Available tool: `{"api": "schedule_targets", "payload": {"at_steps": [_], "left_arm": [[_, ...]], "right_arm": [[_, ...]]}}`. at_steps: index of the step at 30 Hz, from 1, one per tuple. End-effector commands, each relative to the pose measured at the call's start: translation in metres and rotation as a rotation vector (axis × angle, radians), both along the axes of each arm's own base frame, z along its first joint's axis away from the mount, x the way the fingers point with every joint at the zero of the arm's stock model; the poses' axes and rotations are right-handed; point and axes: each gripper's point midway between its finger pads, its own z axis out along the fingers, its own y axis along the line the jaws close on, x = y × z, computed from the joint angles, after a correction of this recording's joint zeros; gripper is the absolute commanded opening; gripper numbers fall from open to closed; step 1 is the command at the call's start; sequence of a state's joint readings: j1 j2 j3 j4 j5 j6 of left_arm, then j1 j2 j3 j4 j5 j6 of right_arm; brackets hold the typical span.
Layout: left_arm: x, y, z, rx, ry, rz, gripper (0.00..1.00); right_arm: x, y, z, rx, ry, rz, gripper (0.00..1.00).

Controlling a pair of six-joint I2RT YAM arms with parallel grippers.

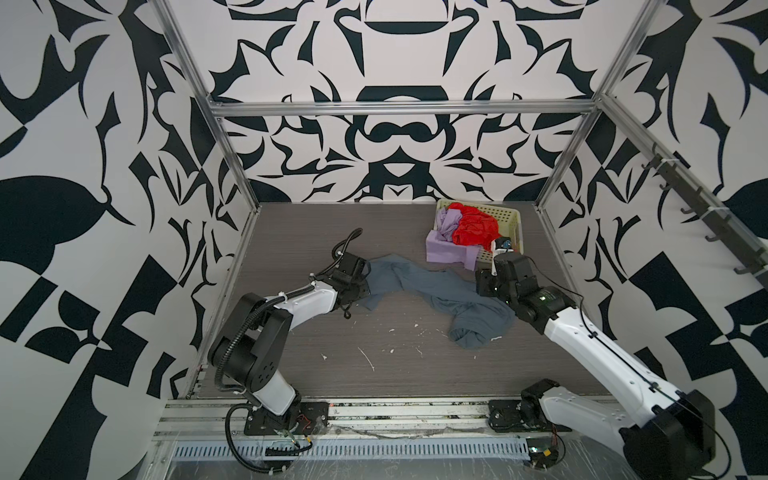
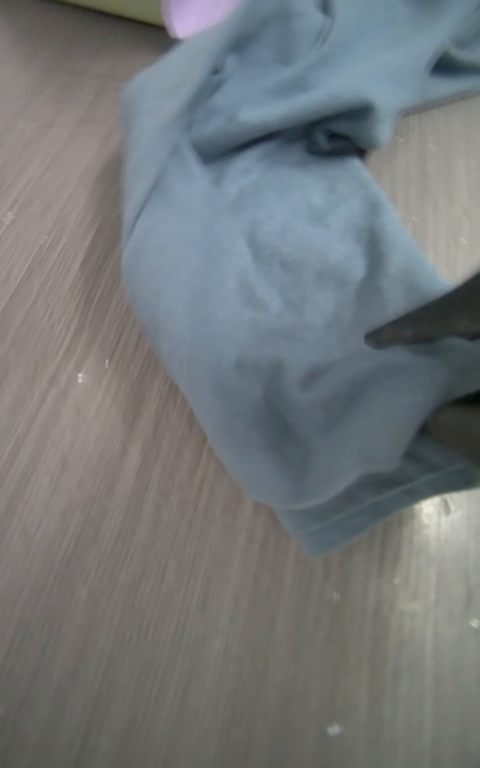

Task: Fold and stack the t-shirts

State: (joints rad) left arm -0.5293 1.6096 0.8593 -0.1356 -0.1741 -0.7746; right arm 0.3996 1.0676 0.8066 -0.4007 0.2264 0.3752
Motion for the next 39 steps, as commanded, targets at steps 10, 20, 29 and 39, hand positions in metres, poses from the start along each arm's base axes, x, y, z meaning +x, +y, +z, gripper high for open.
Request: {"api": "schedule_targets", "payload": {"at_steps": [10, 20, 29, 39], "left_arm": [[-0.010, 0.069, 0.199, 0.030, -0.444, 0.071, 0.00], [-0.083, 0.143, 0.120, 0.134, -0.270, 0.355, 0.00], [-0.093, 0.152, 0.113, 0.129, -0.280, 0.401, 0.00], [-0.086, 0.145, 0.107, 0.115, -0.266, 0.386, 0.00]], "right_arm": [[0.001, -0.014, -0.019, 0.095, 0.029, -0.077, 0.57], [0.004, -0.015, -0.036, 0.133, 0.074, -0.088, 0.57], [0.031, 0.010, -0.064, 0.253, 0.087, -0.037, 0.67], [0.080, 0.008, -0.109, 0.241, 0.115, -0.050, 0.60]]}}
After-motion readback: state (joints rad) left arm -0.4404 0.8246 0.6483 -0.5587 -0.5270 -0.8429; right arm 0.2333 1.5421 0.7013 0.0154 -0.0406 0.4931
